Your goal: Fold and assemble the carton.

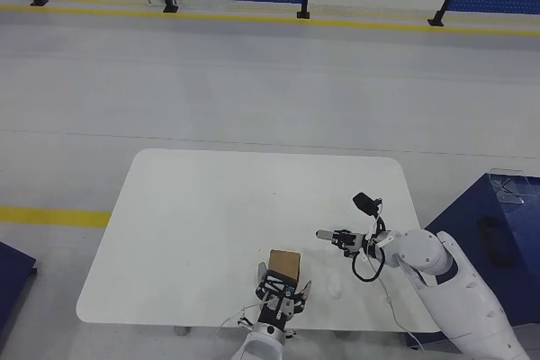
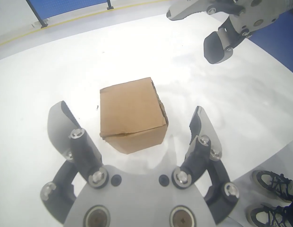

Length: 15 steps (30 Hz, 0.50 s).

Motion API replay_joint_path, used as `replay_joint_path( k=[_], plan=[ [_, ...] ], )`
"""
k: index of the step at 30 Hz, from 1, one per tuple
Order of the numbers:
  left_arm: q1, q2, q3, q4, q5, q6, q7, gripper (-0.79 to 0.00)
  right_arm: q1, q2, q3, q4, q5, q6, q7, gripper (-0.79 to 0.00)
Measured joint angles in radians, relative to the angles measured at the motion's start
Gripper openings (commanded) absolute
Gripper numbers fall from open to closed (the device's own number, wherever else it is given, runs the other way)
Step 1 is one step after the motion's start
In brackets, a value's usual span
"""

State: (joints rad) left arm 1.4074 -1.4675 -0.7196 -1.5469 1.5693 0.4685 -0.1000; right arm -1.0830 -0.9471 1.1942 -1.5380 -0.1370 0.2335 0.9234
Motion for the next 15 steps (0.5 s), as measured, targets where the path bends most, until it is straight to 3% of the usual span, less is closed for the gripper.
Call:
replay_joint_path(
  k=[6, 15],
  plan=[
    [-0.023, -0.017, 0.008, 0.035, 0.005, 0.024, -0.015, -0.175, 0.0, 0.0, 0.0, 0.0, 0.0, 0.0, 0.0, 0.0],
    [-0.02, -0.03, -0.001, 0.051, 0.009, 0.024, -0.017, -0.228, 0.0, 0.0, 0.0, 0.0, 0.0, 0.0, 0.0, 0.0]
  ],
)
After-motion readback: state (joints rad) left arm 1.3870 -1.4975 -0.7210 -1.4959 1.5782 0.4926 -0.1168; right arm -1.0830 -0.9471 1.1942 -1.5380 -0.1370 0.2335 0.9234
